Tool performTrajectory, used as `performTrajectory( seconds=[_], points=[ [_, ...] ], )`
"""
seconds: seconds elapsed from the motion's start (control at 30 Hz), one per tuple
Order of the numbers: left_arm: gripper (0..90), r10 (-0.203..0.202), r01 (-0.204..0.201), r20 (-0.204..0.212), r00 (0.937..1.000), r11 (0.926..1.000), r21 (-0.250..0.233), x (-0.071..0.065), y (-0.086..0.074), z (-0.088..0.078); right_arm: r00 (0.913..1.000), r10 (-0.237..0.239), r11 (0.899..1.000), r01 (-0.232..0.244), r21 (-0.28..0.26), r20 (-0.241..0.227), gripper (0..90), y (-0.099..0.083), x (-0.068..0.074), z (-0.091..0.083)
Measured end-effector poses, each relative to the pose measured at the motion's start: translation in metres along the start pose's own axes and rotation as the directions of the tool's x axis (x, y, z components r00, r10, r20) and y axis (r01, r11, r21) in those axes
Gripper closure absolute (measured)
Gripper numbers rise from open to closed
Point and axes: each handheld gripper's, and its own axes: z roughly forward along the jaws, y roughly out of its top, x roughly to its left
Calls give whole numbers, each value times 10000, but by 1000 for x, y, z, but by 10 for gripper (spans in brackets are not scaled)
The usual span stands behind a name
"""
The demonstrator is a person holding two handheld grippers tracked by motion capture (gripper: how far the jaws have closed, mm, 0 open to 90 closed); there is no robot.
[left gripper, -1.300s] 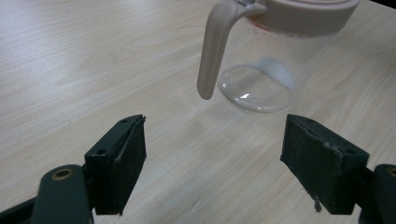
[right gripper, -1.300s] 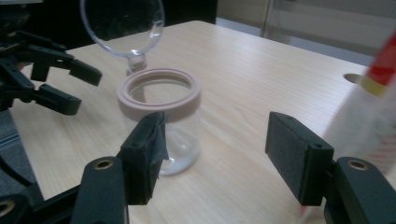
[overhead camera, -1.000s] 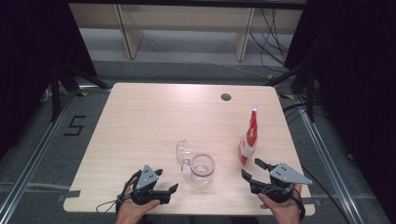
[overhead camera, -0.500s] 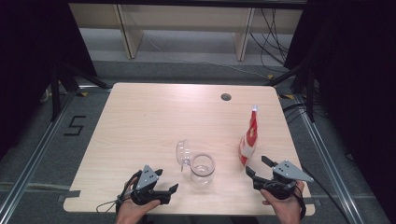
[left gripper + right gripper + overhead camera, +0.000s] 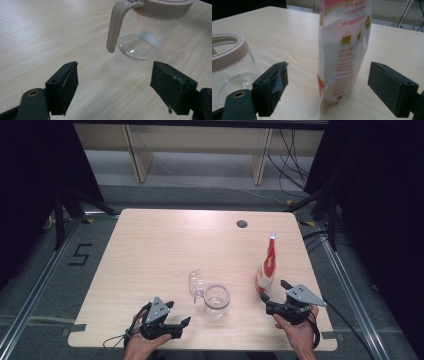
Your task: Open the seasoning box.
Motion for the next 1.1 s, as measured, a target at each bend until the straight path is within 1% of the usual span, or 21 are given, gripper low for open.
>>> performTrajectory(
  seconds=[0.07,0.1,0.13,0.2,0.3,0.33,0.43,0.5,0.53,0.57,0.6,0.67,0.7,0.77,0.8,0.83,0.87,0.9,1.0,1.07,1.1],
  points=[
    [215,-29,29,5,10000,10000,0,0,0,0,9998,131,9997,-128,192,-179,176,0,0,5],
    [215,109,-108,48,9999,9999,-13,1,0,0,10000,-31,9995,33,307,-55,179,1,-1,6],
    [215,128,-128,84,9999,9999,-24,1,0,1,10000,44,9999,-44,99,-22,178,0,-1,9],
    [215,199,-199,75,9998,9998,17,1,0,0,10000,-63,9999,63,121,-54,179,0,-3,11],
    [215,159,-159,69,9999,9999,2,1,0,1,9997,210,9995,-213,214,122,178,1,-4,16],
    [215,168,-168,71,9998,9999,5,1,0,1,9998,-134,9998,133,133,113,179,1,-7,18],
    [215,155,-155,89,9998,9999,-13,1,0,1,10000,-48,9990,48,434,1,179,1,-9,23],
    [215,-27,28,134,9999,10000,-25,0,0,2,9999,4,9995,-9,314,148,192,1,-9,27],
    [215,-46,46,147,9999,10000,-20,0,0,2,9994,235,9991,-243,334,249,193,0,-7,28],
    [215,-29,30,147,9999,10000,-14,0,0,2,9998,54,9996,-59,288,182,194,1,-9,29],
    [215,3,-3,154,9999,10000,-13,0,0,2,9999,110,9998,-112,189,111,198,1,-10,31],
    [215,27,-27,143,9999,10000,-5,0,0,1,9996,-54,9999,50,143,281,204,1,-11,33],
    [215,6,-6,118,9999,10000,-18,0,0,1,9999,77,9996,-80,277,119,206,1,-12,33],
    [215,-91,93,155,9998,9999,-80,-1,0,2,9998,113,9999,-115,117,139,208,1,-11,36],
    [215,43,-42,139,9999,10000,-86,0,0,2,9998,122,9999,-123,89,132,207,1,-12,37],
    [215,21,-21,137,9999,10000,-18,0,0,2,9991,385,9992,-386,45,180,203,1,-10,37],
    [216,49,-49,121,9999,10000,-32,0,0,2,9997,206,9998,-207,29,158,202,1,-12,38],
    [215,128,-128,110,9999,9999,8,0,0,1,9996,276,9996,-276,16,69,201,1,-12,39],
    [216,-10,10,139,9999,10000,-21,0,0,2,9981,594,9982,-594,-67,153,193,0,-9,41],
    [216,41,-41,154,9999,10000,-6,0,0,2,9992,396,9992,-395,-97,93,193,1,-11,42],
    [216,121,-121,137,9998,9999,-2,0,0,1,9986,509,9985,-508,-181,102,194,1,-10,42]
  ],
)
